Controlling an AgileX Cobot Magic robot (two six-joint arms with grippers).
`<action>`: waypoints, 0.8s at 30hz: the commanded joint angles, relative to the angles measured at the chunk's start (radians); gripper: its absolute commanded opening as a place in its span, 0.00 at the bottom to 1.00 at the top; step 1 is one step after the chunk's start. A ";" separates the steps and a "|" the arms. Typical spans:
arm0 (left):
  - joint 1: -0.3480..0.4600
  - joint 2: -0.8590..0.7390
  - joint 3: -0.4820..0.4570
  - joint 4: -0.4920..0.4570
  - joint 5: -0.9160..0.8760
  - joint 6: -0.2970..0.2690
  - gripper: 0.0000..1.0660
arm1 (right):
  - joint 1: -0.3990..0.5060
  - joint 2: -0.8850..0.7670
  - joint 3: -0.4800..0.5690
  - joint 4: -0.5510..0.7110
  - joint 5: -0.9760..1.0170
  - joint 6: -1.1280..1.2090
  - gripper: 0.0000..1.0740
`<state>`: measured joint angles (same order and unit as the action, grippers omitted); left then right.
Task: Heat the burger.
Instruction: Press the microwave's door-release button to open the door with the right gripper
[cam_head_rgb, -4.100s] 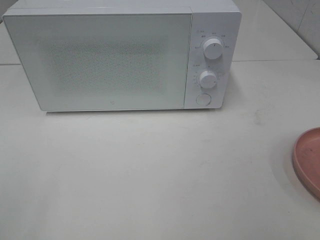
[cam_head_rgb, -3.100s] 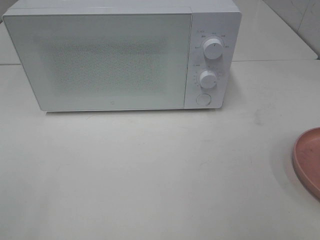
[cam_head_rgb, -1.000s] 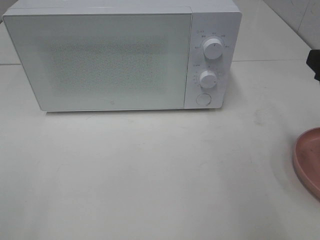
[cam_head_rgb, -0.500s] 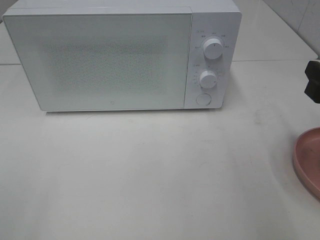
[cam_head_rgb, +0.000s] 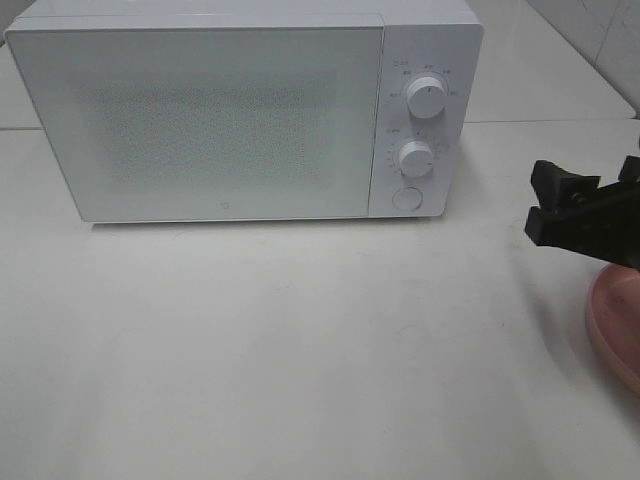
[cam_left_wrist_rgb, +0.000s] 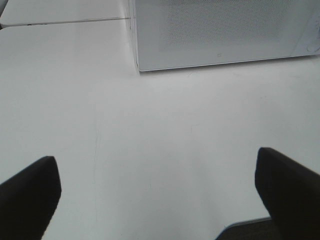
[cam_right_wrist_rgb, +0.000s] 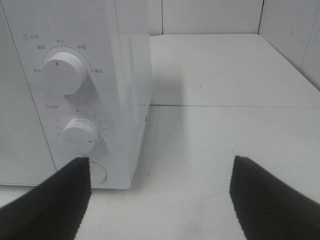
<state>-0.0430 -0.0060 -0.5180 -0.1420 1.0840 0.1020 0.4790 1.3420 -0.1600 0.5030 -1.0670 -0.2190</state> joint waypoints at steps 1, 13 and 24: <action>-0.002 -0.023 0.003 0.004 -0.014 -0.003 0.92 | 0.064 0.027 -0.002 0.074 -0.080 -0.034 0.70; -0.002 -0.023 0.003 0.004 -0.014 -0.003 0.92 | 0.387 0.121 -0.051 0.478 -0.186 -0.232 0.70; -0.002 -0.023 0.003 0.003 -0.014 -0.003 0.92 | 0.415 0.136 -0.099 0.508 -0.194 -0.274 0.70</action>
<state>-0.0430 -0.0060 -0.5180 -0.1420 1.0840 0.1020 0.8910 1.4790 -0.2530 1.0060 -1.2040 -0.4770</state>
